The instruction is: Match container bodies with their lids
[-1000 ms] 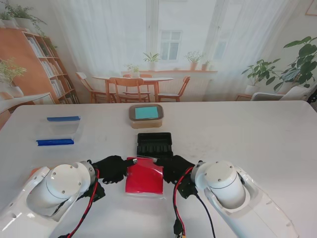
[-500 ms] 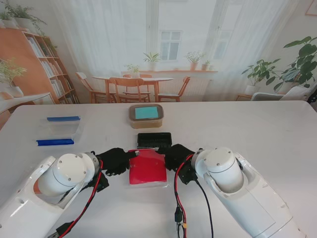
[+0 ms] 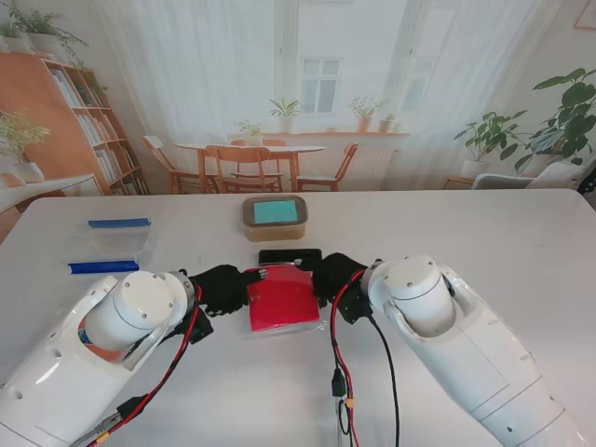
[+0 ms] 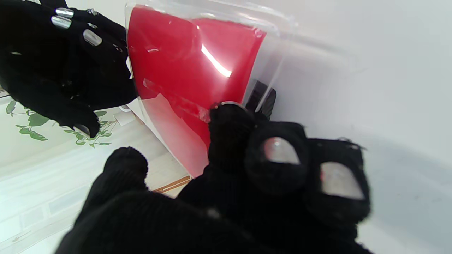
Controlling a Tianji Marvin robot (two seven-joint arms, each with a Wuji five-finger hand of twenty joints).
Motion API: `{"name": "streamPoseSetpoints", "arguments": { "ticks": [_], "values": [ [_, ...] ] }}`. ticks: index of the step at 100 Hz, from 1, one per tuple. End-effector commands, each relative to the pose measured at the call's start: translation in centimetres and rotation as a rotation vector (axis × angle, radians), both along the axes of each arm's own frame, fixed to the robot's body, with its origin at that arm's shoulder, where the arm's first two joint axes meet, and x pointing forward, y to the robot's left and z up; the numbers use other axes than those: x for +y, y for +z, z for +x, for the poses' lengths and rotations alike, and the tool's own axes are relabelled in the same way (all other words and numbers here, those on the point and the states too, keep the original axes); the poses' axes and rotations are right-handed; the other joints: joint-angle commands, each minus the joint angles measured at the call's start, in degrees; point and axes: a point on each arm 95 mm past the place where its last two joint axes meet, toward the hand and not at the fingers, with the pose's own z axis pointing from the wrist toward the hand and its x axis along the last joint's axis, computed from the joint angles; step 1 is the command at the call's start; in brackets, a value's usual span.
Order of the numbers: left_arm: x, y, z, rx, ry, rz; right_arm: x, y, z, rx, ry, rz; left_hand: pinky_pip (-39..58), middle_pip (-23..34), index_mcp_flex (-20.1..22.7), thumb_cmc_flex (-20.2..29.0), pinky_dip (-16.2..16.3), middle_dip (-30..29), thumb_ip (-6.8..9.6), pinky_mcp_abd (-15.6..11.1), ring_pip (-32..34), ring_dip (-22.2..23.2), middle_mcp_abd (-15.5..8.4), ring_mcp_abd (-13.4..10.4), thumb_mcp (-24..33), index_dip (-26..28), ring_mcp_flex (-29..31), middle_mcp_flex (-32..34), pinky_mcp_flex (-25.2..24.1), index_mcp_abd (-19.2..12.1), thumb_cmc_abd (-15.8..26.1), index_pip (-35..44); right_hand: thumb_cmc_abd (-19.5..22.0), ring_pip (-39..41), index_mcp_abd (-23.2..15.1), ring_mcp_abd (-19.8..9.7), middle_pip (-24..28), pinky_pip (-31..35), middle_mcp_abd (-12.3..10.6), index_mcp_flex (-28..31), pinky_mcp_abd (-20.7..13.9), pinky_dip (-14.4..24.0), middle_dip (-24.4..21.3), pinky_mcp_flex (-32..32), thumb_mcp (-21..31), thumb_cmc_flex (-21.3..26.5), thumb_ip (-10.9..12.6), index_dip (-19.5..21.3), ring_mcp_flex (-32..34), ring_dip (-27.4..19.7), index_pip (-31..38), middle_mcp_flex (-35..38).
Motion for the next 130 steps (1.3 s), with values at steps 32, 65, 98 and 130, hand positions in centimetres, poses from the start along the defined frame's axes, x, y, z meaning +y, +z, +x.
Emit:
{"name": "streamPoseSetpoints", "arguments": {
  "ticks": [32, 65, 98, 130],
  "values": [
    [-1.2, 0.4, 1.0, 0.007, -0.006, -0.025, 1.3, 1.1, 2.1, 0.003, 0.032, 0.035, 15.82, 0.2, 1.15, -2.3, -0.87, -0.36, -2.0, -6.31, 1.95, -0.2, -3.54, 4.14, -1.23, -0.3, 1.02, 0.96, 2.98, -5.49, -0.04, -0.18, -1.61, 4.98, -7.68, -0.12, 1.45, 12.89, 7.53, 0.36, -14.23, -0.62, 0.75, 4.19, 0.47, 0.44, 1.62, -1.07, 0.55, -0.14, -2.45, 0.06],
    [-1.2, 0.6, 2.4, 0.016, 0.007, -0.028, 1.7, 1.2, 3.5, 0.005, 0.035, 0.03, 15.82, 0.18, 1.09, -2.24, -0.88, -0.35, -2.0, -6.41, 1.95, -0.2, -3.5, 4.14, -1.21, -0.31, 1.02, 0.9, 3.0, -5.51, -0.08, -0.26, -1.74, 4.97, -7.86, -0.11, 1.45, 12.89, 7.44, 0.44, -14.19, -0.68, 0.77, 4.2, 0.48, 0.52, 1.61, -1.07, 0.55, -0.14, -2.47, 0.09],
    [-1.6, 0.6, 3.8, 0.036, 0.011, -0.019, 1.9, 1.3, 4.9, 0.011, 0.035, 0.016, 15.82, 0.14, 1.05, -2.27, -0.89, -0.32, -2.01, -6.42, 1.95, -0.2, -3.4, 4.14, -1.23, -0.3, 1.02, 0.76, 3.0, -5.47, -0.06, -0.37, -1.75, 4.97, -7.97, -0.11, 1.51, 12.89, 7.39, 0.54, -14.24, -0.7, 0.82, 4.2, 0.49, 0.65, 1.61, -1.05, 0.55, -0.13, -2.47, 0.11],
    [-2.2, 0.6, 5.1, 0.045, 0.015, -0.008, 1.4, 1.1, 5.8, 0.029, 0.022, 0.001, 15.82, 0.08, 0.88, -2.25, -0.89, -0.29, -2.0, -6.42, 1.88, -0.19, -3.38, 4.15, -1.22, -0.31, 0.78, 0.58, 3.0, -5.52, 0.0, -0.55, -1.75, 4.96, -8.08, -0.11, 1.49, 12.89, 7.36, 0.51, -14.28, -0.78, 0.81, 4.19, 0.46, 0.72, 1.6, -1.06, 0.56, -0.13, -2.53, 0.05]
  ]
}}
